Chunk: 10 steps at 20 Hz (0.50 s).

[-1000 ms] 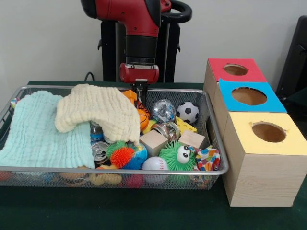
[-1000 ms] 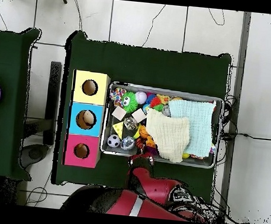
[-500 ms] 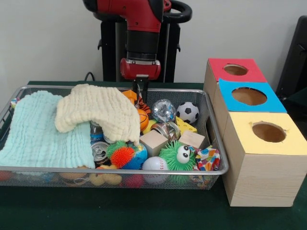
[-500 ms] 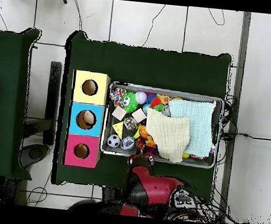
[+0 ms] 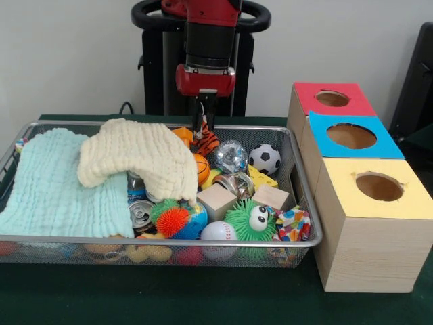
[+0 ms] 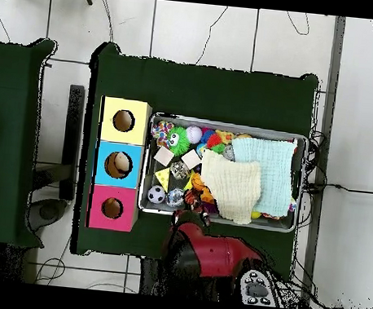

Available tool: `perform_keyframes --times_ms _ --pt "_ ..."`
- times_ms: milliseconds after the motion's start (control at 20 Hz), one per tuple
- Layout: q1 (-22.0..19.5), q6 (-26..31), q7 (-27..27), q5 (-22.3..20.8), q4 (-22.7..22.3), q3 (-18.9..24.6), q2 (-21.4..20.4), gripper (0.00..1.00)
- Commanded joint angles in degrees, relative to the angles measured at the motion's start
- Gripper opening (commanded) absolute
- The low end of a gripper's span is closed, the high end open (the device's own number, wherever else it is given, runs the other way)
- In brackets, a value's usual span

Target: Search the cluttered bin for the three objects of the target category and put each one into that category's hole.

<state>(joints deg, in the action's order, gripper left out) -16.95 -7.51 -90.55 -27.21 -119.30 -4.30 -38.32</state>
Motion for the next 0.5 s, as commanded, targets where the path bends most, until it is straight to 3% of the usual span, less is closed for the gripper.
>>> perform_keyframes --times_ms 50,500 --pt "-1.5 7.2 -9.5 4.8 1.0 8.7 -6.5 0.00" --pt "-0.9 12.5 -9.4 9.3 -0.4 11.1 -13.0 0.00"
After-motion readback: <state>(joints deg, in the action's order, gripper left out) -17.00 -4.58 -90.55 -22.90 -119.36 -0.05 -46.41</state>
